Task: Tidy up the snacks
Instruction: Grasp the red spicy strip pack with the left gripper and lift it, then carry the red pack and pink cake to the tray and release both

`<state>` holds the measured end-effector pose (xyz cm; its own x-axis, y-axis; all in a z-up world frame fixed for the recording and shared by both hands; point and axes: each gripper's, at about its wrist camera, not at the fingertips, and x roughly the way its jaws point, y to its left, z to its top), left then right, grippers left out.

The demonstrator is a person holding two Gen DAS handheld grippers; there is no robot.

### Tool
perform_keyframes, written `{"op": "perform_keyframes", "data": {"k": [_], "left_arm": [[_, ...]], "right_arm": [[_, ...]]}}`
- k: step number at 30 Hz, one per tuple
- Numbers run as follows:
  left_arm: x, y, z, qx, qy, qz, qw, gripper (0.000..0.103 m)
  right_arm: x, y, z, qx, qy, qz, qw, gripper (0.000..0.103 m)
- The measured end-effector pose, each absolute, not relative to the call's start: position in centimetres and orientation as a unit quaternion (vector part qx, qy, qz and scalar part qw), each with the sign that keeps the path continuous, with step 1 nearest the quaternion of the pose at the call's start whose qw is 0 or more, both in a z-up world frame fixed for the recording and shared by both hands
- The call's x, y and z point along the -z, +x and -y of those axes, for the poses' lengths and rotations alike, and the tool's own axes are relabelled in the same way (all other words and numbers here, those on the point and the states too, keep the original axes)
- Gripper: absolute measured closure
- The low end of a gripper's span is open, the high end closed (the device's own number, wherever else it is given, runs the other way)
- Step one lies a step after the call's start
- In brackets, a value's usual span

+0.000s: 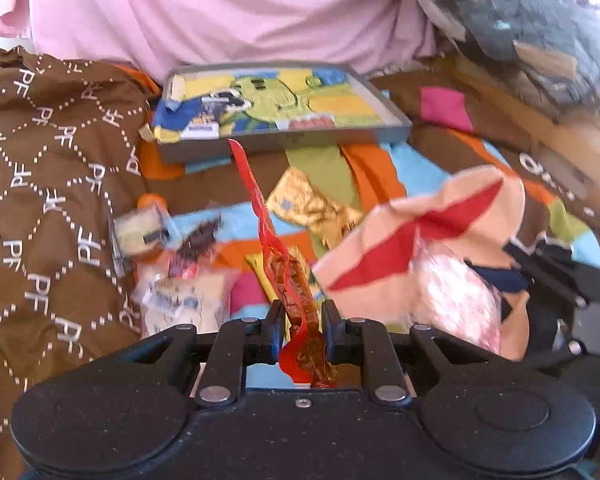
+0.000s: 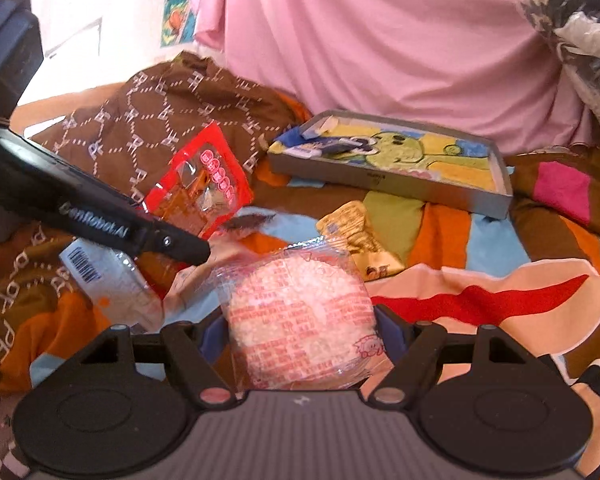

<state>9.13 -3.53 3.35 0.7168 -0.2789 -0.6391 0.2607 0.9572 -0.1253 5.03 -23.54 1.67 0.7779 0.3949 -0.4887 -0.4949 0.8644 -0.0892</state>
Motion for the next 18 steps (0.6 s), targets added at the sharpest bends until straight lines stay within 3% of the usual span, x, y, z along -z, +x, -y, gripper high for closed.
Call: {"op": "perform_keyframes", "data": {"k": [10, 18], "left_arm": [[-6.2, 15.0, 4.7, 0.174, 0.028, -0.336, 0.925, 0.082], [-9.0, 22.1, 4.8, 0.200, 0.034, -0.269, 0.942, 0.082]], "right_arm": [[-4.7, 9.6, 25.1, -0.214, -0.071, -0.219, 0.949, 0.025], [-8.3, 19.0, 25.4, -0.178, -0.068, -0.166, 0.967, 0.025]]}}
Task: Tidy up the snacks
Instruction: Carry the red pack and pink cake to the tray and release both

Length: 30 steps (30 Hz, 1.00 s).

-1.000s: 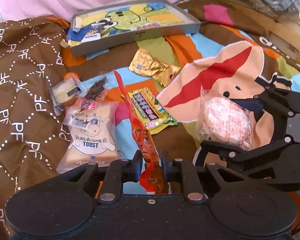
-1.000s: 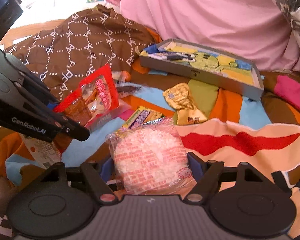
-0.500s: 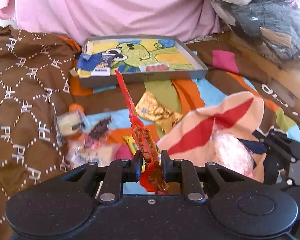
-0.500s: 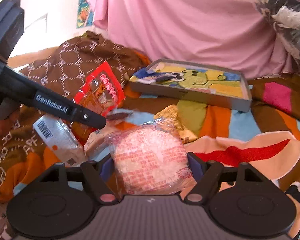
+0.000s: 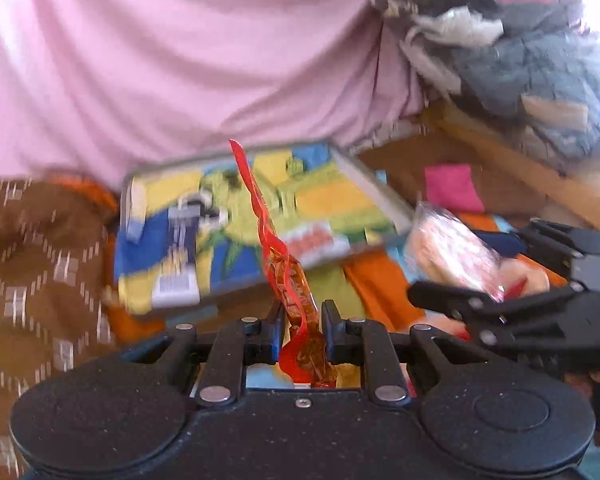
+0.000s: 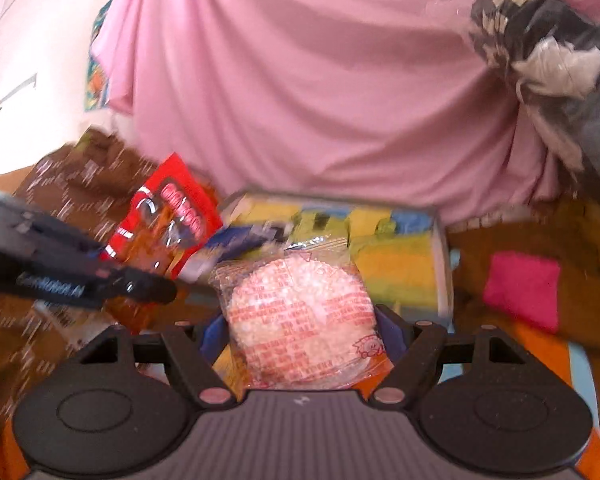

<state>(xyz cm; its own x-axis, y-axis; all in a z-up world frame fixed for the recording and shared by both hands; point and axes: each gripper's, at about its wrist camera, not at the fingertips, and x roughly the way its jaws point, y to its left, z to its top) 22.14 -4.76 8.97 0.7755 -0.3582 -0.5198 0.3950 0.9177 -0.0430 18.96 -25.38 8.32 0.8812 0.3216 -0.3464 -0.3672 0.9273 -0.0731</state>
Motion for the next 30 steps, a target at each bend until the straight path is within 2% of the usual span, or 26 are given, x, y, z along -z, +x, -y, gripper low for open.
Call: {"op": "perform_keyframes", "data": {"k": [6, 12, 18, 24, 27, 28, 29, 30], "left_arm": [[-9.1, 29.1, 4.7, 0.197, -0.003, -0.256, 0.946, 0.082], [-7.4, 35.1, 4.6, 0.193, -0.058, -0.244, 0.948, 0.082], [-4.9, 39.2, 3.0, 0.174, -0.120, -0.252, 0.944, 0.080], [-3.5, 40.4, 2.4, 0.158, -0.119, -0.257, 0.946, 0.080], [-3.4, 40.5, 2.5, 0.144, -0.102, -0.259, 0.949, 0.079], [-3.4, 40.4, 2.8, 0.135, -0.089, -0.260, 0.952, 0.077], [-3.4, 40.3, 3.0, 0.129, -0.077, -0.259, 0.954, 0.067], [-3.5, 40.1, 3.1, 0.123, -0.067, -0.258, 0.956, 0.050]], "right_arm": [[-8.0, 26.8, 23.9, -0.164, -0.066, -0.142, 0.974, 0.024], [-5.9, 32.6, 23.9, -0.133, -0.040, -0.166, 0.976, 0.024], [-4.0, 35.3, 24.0, -0.113, -0.042, -0.191, 0.974, 0.024], [-3.0, 35.7, 23.1, -0.112, -0.060, -0.203, 0.971, 0.024], [-3.1, 35.6, 23.1, -0.112, -0.061, -0.205, 0.970, 0.016], [-3.1, 35.6, 23.1, -0.112, -0.059, -0.205, 0.970, 0.014], [-3.2, 35.5, 23.2, -0.112, -0.061, -0.205, 0.971, 0.011], [-3.2, 35.3, 23.1, -0.111, -0.063, -0.204, 0.971, 0.010]]}}
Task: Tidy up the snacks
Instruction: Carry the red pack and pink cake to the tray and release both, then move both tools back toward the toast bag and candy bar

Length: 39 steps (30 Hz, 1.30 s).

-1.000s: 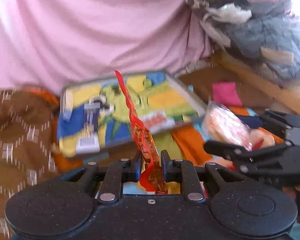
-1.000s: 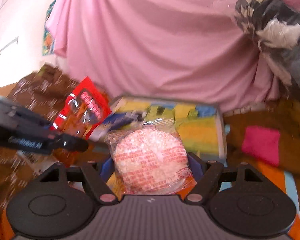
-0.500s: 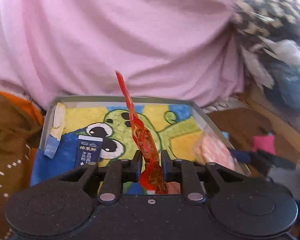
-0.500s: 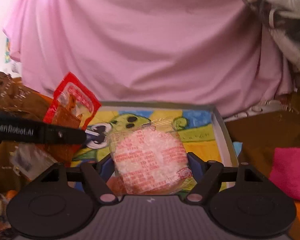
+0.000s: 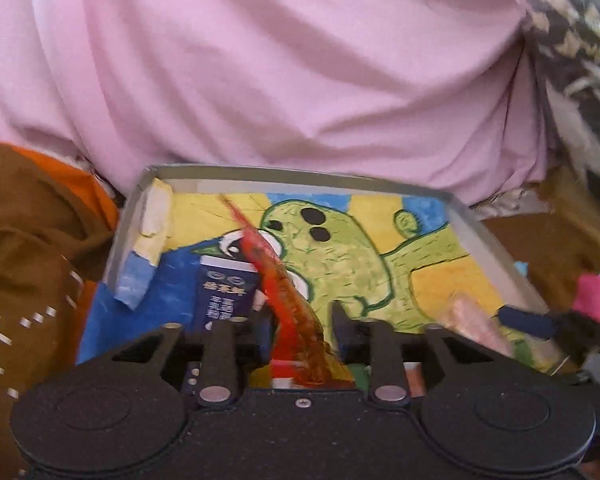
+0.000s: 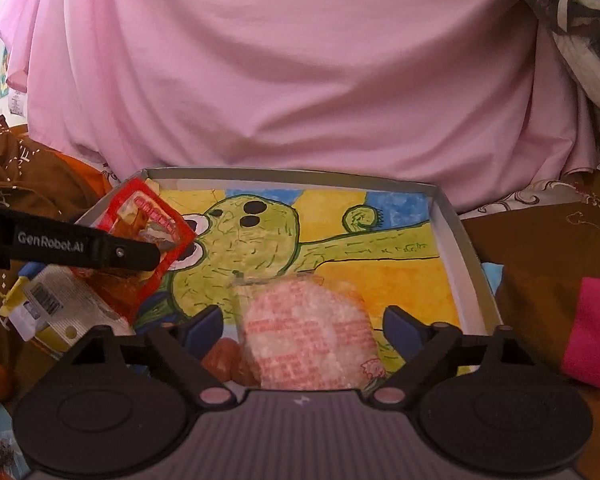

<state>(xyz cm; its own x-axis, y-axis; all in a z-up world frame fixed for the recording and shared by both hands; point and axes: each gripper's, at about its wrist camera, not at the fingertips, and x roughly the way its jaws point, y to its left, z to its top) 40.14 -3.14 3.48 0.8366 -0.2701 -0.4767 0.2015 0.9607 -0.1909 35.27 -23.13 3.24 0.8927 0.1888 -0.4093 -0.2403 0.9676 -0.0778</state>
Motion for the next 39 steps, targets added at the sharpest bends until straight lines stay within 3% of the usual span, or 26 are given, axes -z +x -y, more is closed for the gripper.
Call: {"op": "perform_keyframes", "data": {"k": [2, 3, 11, 30, 39], "left_arm": [[-3.7, 39.6, 3.3, 0.112, -0.058, -0.252, 0.960, 0.027], [-3.8, 39.3, 3.3, 0.105, -0.056, -0.247, 0.962, 0.022], [-5.2, 36.0, 2.4, 0.076, -0.086, -0.232, 0.966, 0.007], [-9.2, 24.9, 4.1, 0.093, -0.074, -0.215, 0.969, 0.003], [-7.9, 17.8, 2.8, 0.109, -0.113, -0.200, 0.967, 0.001]], "right_arm": [[-3.4, 34.8, 23.1, -0.104, -0.068, -0.201, 0.972, 0.004], [-3.5, 34.5, 23.2, -0.101, -0.068, -0.197, 0.973, 0.003], [-5.0, 31.3, 24.4, -0.092, -0.086, -0.159, 0.979, 0.000], [-6.5, 17.4, 26.0, -0.124, -0.061, -0.118, 0.983, 0.000], [-5.8, 11.6, 24.9, -0.159, -0.052, -0.137, 0.976, 0.000]]}}
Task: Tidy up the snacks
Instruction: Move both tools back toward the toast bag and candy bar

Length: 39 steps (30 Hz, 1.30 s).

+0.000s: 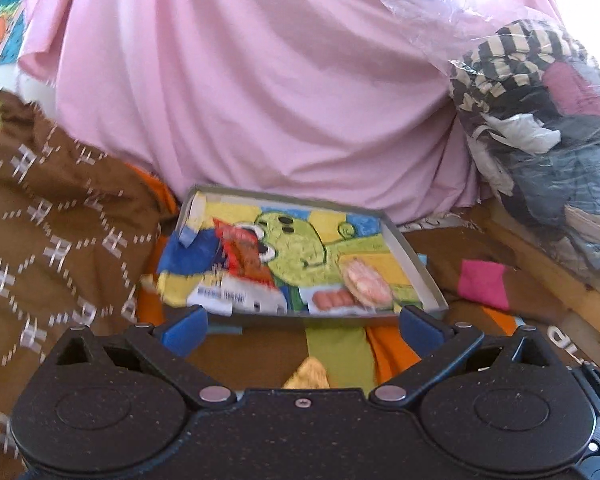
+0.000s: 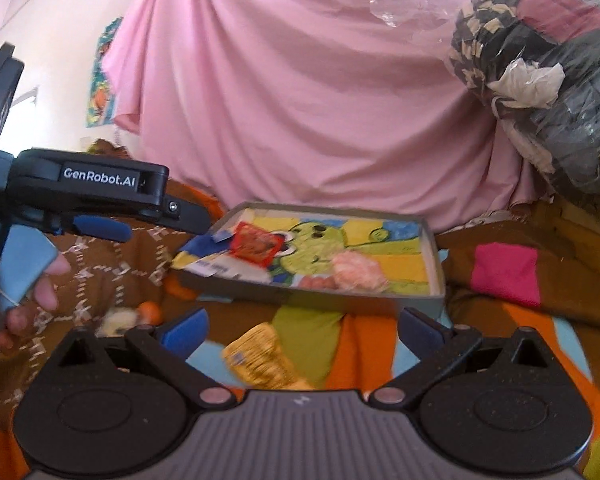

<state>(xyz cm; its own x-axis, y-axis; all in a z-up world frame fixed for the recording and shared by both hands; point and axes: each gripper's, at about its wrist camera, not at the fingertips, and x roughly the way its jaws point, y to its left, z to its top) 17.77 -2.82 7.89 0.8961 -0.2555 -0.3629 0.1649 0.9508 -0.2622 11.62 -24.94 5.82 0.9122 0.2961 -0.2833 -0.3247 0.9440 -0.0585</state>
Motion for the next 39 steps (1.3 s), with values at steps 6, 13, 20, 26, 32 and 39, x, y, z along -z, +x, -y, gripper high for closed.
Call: {"op": "perform_keyframes", "data": {"k": [6, 13, 20, 26, 32, 39], "left_arm": [[-5.8, 14.1, 1.8, 0.115, -0.144, -0.231, 0.955, 0.001], [-4.1, 10.4, 1.0, 0.095, -0.167, -0.234, 0.953, 0.001], [-2.0, 7.5, 0.1, 0.081, -0.191, -0.255, 0.944, 0.001], [-0.8, 6.6, -1.1, 0.061, -0.181, -0.273, 0.943, 0.001], [0.5, 6.0, -2.2, 0.050, -0.175, -0.290, 0.939, 0.001], [1.6, 6.2, -2.6, 0.040, -0.165, -0.341, 0.925, 0.001]], "right_arm": [[-5.0, 8.7, 24.4, -0.151, -0.052, -0.168, 0.973, 0.000], [-3.4, 7.0, 24.2, -0.153, -0.047, -0.224, 0.961, 0.000], [-2.9, 6.1, 23.8, -0.159, -0.045, -0.243, 0.956, 0.000], [-2.0, 6.1, 23.6, -0.159, -0.049, -0.265, 0.950, 0.000], [-0.6, 6.4, 23.0, -0.166, -0.055, -0.294, 0.940, 0.000], [0.7, 6.6, 22.4, -0.176, -0.053, -0.321, 0.929, 0.000]]}}
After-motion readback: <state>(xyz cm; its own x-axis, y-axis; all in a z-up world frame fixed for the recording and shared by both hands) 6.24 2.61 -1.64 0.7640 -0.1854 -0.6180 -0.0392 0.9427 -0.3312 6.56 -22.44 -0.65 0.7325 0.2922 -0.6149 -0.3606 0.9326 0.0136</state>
